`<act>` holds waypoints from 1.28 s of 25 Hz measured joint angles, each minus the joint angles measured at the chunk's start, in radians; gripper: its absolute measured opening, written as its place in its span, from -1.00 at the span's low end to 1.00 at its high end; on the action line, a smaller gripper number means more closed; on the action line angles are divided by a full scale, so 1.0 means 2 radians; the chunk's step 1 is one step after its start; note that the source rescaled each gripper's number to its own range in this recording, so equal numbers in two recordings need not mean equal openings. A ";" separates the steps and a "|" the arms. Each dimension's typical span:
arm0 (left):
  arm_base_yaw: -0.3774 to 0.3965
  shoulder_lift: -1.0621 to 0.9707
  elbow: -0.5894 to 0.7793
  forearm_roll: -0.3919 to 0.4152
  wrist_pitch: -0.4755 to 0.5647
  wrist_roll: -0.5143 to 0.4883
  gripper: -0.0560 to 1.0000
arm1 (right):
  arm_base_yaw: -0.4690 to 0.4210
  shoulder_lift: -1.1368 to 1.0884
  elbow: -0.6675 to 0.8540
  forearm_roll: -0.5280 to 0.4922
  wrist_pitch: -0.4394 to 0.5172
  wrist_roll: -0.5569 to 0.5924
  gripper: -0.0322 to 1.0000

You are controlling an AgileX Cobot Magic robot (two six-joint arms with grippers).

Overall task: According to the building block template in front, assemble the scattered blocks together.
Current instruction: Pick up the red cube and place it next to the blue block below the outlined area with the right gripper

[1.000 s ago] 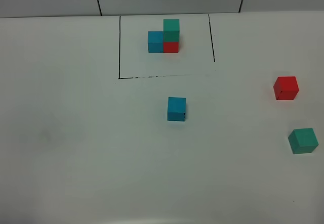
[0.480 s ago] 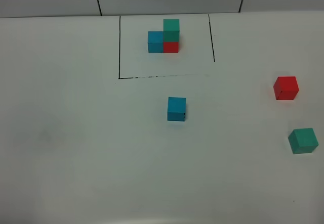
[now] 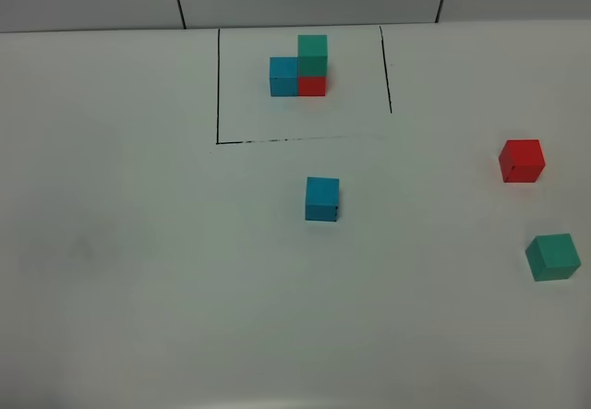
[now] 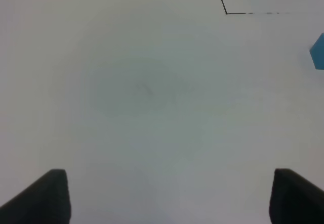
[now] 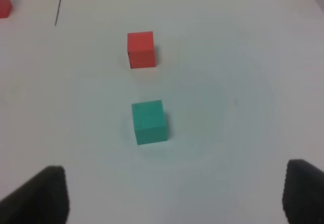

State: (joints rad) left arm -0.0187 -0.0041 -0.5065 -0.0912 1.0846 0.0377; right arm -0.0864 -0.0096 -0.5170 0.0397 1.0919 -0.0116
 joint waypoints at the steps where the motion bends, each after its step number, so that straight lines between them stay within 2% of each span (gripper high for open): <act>1: 0.000 0.000 0.000 0.000 0.000 0.000 0.79 | 0.000 0.000 0.000 0.001 0.000 0.000 0.48; 20: 0.000 0.000 0.000 0.000 0.000 0.000 0.79 | 0.000 0.004 -0.005 -0.004 0.005 0.000 0.48; 26: 0.000 0.000 0.000 0.000 0.000 0.000 0.79 | 0.000 0.127 -0.009 -0.007 0.003 0.006 0.48; 32: 0.000 0.000 0.000 0.000 0.000 0.000 0.79 | 0.000 0.315 -0.035 -0.020 -0.024 0.013 0.48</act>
State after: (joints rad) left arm -0.0187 -0.0035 -0.5065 -0.0912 1.0846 0.0377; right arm -0.0864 0.6201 -0.5874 0.0000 1.0434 0.0141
